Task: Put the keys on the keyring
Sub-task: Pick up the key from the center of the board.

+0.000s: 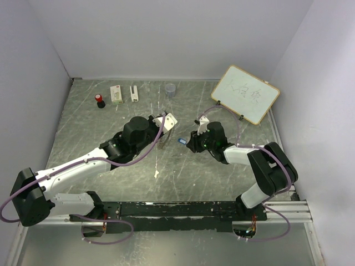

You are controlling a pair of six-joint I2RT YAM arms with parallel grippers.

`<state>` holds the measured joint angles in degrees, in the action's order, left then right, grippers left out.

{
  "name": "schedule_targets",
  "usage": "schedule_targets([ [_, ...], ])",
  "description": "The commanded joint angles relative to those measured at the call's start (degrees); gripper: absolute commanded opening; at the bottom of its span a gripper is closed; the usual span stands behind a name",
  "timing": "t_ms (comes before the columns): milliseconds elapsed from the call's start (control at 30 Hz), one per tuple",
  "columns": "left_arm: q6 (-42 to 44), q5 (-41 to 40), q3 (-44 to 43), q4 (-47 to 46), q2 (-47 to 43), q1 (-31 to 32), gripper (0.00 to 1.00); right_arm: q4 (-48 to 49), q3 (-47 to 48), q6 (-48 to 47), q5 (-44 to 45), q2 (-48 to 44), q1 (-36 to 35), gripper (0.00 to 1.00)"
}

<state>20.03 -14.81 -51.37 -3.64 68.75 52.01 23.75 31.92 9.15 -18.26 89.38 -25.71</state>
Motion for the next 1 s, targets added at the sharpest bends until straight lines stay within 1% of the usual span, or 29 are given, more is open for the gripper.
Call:
schedule_targets([
  [0, -0.30, -0.12, -1.36, -2.04, -1.08, 0.40, 0.07, 2.78, 1.57, -0.84, 1.58, 1.13, -0.05, 0.33],
  [567, 0.09, -0.57, -1.36, -1.57, -0.93, 0.40, 0.07, 4.16, 4.12, -1.37, 1.26, 5.83, -0.04, 0.31],
  [767, 0.09, -0.42, -1.49, -1.55, -0.74, 0.37, 0.07, 4.28, 3.90, -1.41, 1.48, 5.83, -0.04, 0.28],
  [867, 0.10, -0.41, -1.45, -1.55, -0.64, 0.43, 0.07, 4.06, 4.11, -1.49, 1.41, 5.98, -0.06, 0.22],
  [967, 0.06, -0.40, -1.54, -1.51, -0.63, 0.37, 0.07, 4.17, 4.09, -1.41, 1.10, 6.08, -0.04, 0.22],
])
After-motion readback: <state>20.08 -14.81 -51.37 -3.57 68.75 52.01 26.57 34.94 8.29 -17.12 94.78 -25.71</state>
